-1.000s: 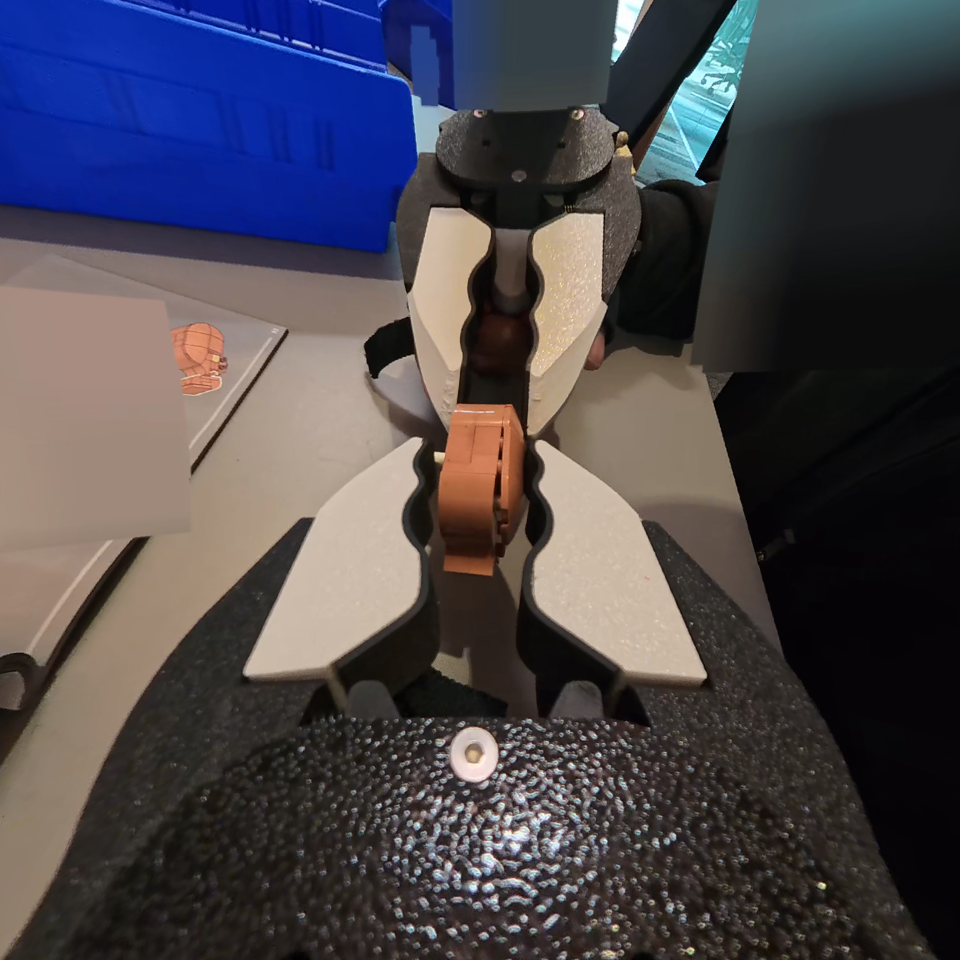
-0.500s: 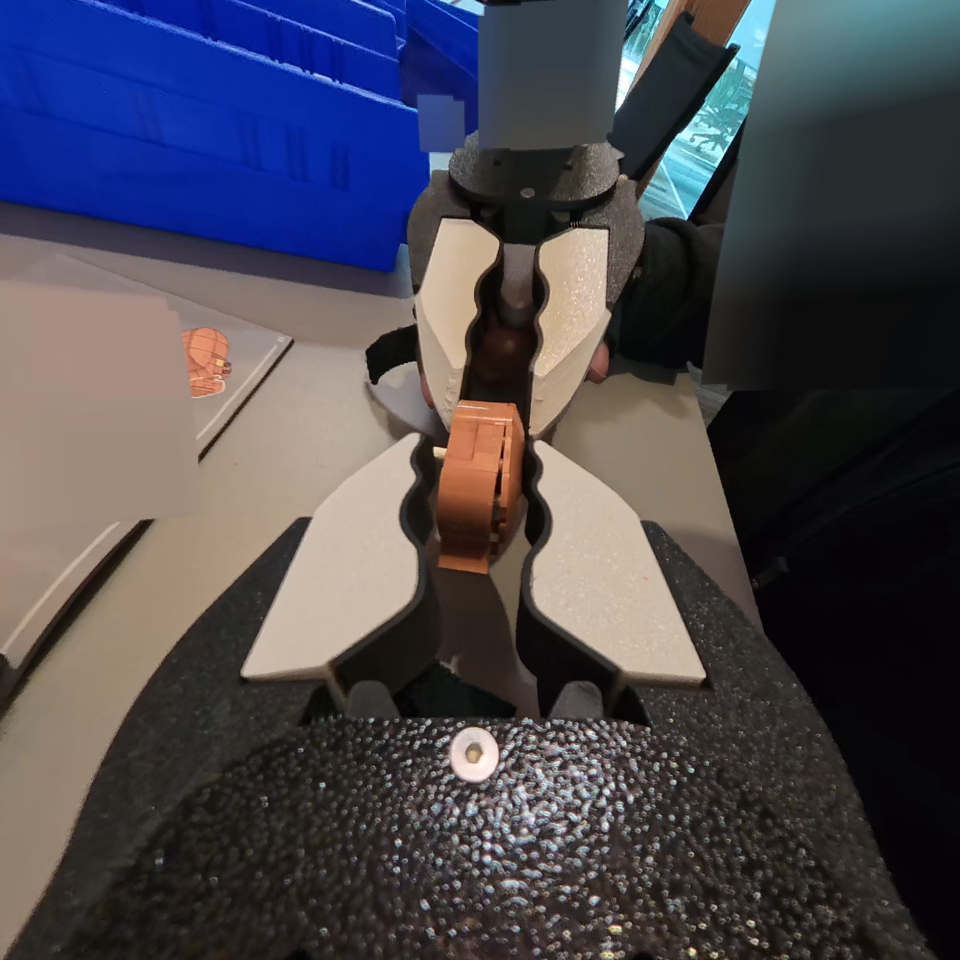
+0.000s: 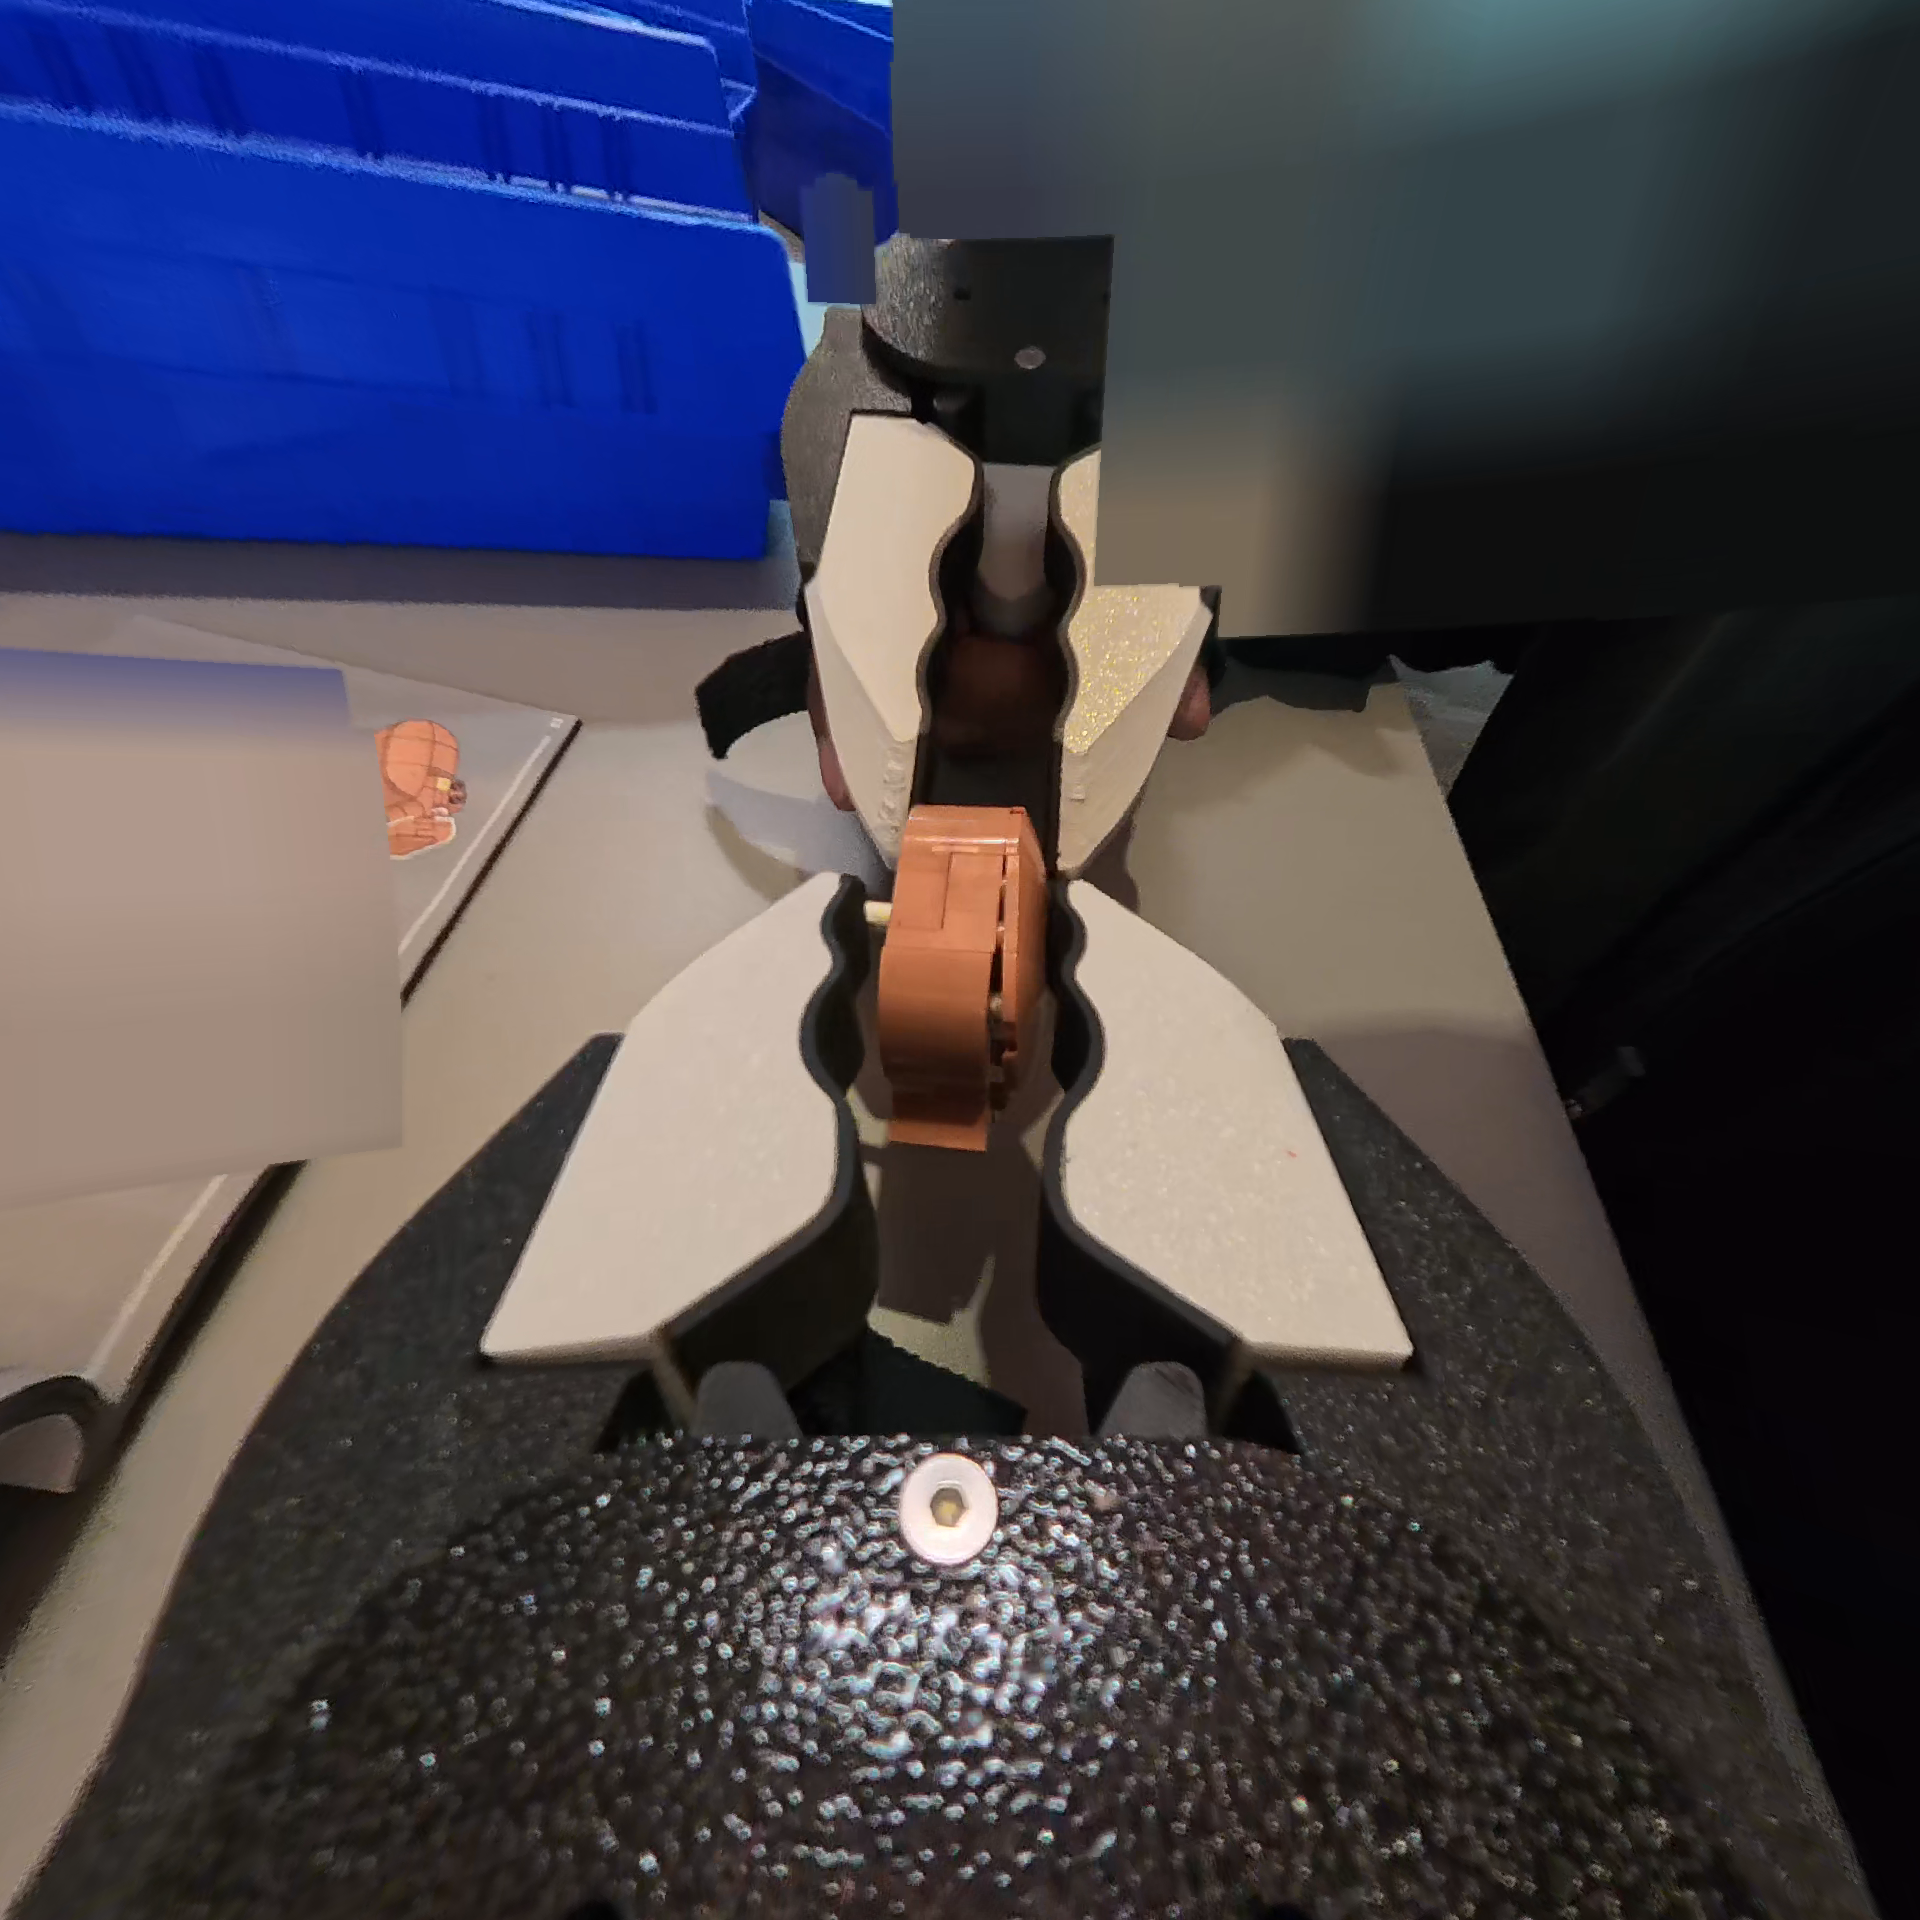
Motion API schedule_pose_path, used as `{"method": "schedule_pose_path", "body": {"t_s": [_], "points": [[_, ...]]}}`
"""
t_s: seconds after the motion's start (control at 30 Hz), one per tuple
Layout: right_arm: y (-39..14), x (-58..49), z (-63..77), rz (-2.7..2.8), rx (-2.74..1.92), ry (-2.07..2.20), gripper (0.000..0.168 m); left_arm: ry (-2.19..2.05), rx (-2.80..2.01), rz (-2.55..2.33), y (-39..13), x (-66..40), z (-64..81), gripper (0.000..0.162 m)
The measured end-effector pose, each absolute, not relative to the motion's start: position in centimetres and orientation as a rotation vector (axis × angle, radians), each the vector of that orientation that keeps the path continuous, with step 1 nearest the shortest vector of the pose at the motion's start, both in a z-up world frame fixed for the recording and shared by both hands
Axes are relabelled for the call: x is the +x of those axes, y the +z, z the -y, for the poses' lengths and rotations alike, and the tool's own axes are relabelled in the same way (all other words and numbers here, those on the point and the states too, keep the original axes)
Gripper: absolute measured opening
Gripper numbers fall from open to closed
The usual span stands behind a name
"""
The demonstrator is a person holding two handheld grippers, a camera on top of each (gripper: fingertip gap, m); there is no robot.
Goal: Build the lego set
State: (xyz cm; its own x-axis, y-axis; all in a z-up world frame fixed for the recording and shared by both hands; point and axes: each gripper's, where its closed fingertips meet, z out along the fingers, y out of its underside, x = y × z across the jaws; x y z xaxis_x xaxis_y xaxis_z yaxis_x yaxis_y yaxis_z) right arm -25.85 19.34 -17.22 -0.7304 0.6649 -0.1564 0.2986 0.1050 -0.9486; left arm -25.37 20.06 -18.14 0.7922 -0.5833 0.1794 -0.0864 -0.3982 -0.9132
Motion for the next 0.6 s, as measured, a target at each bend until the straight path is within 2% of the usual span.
{"method": "schedule_pose_path", "body": {"t_s": [0.27,0.6], "points": [[-16.6,-25.9,-19.4,2.028,-0.781,1.526,0.023,-0.252,-1.803,-0.67,-17.3,-25.7,-20.2,0.034],[-15.9,-25.8,-19.2,1.986,-0.73,1.546,0.023,-0.141,-1.714,-0.721,-16.4,-25.7,-20.0,0.034]]}}
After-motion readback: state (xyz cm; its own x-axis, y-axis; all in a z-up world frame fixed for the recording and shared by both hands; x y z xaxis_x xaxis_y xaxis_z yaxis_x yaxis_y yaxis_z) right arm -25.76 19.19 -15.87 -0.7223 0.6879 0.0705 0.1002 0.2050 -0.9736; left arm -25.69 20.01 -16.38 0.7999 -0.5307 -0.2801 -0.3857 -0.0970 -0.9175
